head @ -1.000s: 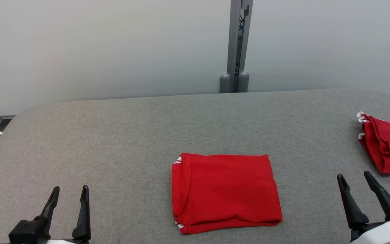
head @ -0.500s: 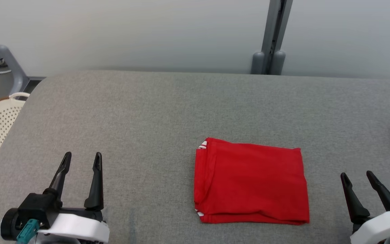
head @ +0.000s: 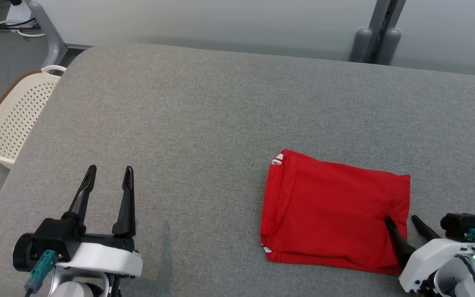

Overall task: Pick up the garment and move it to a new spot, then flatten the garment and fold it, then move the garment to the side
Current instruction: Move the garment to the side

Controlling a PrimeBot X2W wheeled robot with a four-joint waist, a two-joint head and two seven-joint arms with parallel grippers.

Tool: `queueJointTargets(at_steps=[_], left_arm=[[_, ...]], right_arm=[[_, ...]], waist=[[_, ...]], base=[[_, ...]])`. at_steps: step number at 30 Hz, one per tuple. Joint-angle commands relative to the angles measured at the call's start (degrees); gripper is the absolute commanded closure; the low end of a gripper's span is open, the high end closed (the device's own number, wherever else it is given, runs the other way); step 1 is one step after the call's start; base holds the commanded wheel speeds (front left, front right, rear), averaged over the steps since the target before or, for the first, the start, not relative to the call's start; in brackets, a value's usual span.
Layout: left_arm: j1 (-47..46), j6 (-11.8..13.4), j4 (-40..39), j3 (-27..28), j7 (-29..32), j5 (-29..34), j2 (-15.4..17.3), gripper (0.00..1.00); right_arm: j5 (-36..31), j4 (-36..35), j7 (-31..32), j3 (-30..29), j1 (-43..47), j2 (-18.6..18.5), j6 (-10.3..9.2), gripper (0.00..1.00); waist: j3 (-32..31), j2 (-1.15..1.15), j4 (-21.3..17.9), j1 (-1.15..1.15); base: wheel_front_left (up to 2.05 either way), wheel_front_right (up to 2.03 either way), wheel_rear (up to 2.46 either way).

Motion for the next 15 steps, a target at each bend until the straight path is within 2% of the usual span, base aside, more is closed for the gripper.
queueJointTargets(at_steps=[1,3,4,6,10,15], left_arm=[[-0.95,-0.34,0.23,0.19,-0.30,-0.16,0.12,0.00],[-1.28,-0.40,0.70,0.17,-0.60,-0.23,0.06,0.00],[-1.50,-0.48,0.91,0.05,-0.73,-0.26,0.03,0.00],[-1.86,-0.73,1.39,-0.09,-0.96,-0.26,0.04,0.00],[-2.23,-0.90,2.29,-0.15,-1.42,-0.30,0.12,0.00],[-0.98,-1.24,3.12,-0.31,-1.55,-0.29,0.84,0.00]], right_arm=[[0.66,1.51,1.05,1.00,-0.06,0.21,0.01,0.00],[1.90,3.54,1.32,2.75,-1.14,0.29,0.02,0.00],[2.77,4.49,2.05,3.86,-1.59,0.37,0.02,0.15],[4.09,5.62,2.34,5.95,-2.38,0.34,0.09,1.00],[5.85,5.97,1.07,9.13,-4.04,-1.28,0.06,1.00],[6.05,4.68,-2.18,11.56,-5.68,-4.15,0.00,1.00]], waist=[[0.01,0.00,-0.07,0.00],[0.10,0.00,-0.24,0.00],[0.14,0.00,-0.32,0.00],[0.22,0.00,-0.57,0.00],[0.11,0.00,-1.55,0.00],[-1.26,0.00,-4.88,0.00]], base=[[0.00,0.00,0.00],[0.00,0.00,0.00],[0.00,0.00,0.00],[0.00,0.00,0.00],[0.00,0.00,0.00],[0.00,0.00,0.00]])
